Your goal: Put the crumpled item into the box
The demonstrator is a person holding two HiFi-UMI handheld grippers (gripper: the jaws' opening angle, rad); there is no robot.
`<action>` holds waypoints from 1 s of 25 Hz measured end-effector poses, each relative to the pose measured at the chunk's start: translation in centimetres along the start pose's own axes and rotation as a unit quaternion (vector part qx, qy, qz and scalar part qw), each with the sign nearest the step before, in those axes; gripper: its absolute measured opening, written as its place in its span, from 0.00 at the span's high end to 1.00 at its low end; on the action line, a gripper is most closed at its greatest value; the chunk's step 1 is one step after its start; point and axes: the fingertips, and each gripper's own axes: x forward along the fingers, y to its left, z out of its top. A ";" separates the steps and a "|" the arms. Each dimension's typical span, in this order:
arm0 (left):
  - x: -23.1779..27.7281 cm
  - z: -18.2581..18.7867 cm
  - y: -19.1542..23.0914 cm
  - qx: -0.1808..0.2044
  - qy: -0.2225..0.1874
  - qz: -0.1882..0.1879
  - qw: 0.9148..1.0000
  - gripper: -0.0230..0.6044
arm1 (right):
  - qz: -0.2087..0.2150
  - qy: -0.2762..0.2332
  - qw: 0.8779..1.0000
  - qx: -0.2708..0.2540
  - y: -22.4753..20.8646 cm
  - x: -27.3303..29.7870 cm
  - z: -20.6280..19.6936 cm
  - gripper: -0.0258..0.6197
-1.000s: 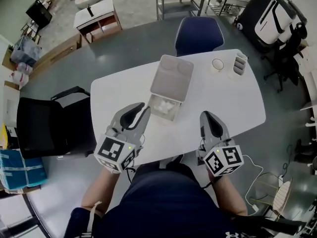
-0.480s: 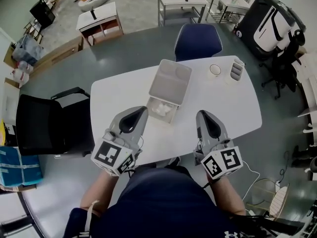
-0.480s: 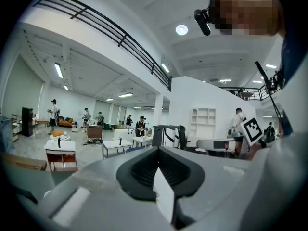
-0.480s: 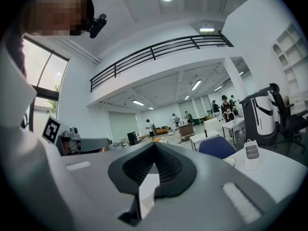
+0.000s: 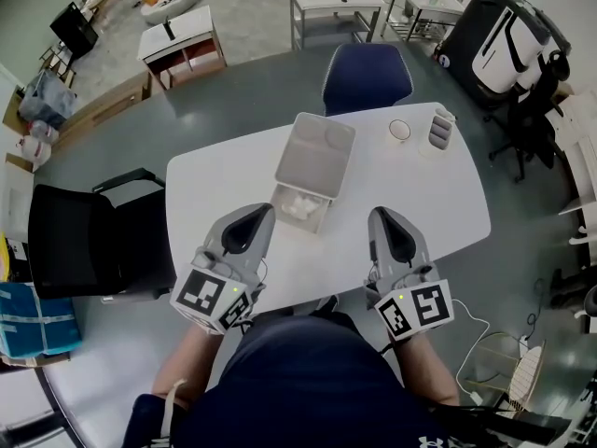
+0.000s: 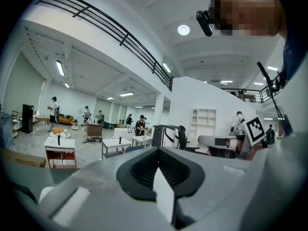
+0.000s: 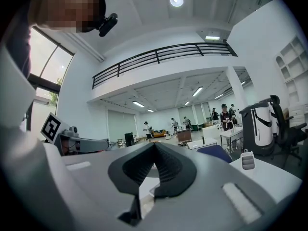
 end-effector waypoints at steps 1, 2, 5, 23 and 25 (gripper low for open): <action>0.0 0.0 0.0 -0.002 0.000 0.000 1.000 0.96 | 0.000 0.000 1.000 0.000 0.0 0.0 -0.1 0.96; 0.0 0.0 0.1 -0.003 -0.001 0.000 1.000 0.96 | 0.000 0.001 1.000 0.001 0.0 0.1 -0.1 0.96; 0.1 -0.1 0.2 -0.003 -0.001 0.001 1.000 0.96 | 0.002 0.002 1.000 0.001 0.0 0.2 -0.2 0.96; 0.4 -0.8 0.1 -0.007 0.005 0.001 1.000 0.96 | 0.016 0.004 1.000 0.001 0.7 0.1 -0.3 0.96; 0.3 -0.6 0.2 -0.007 0.004 0.001 1.000 0.96 | 0.016 0.004 1.000 0.002 0.9 0.1 -0.3 0.96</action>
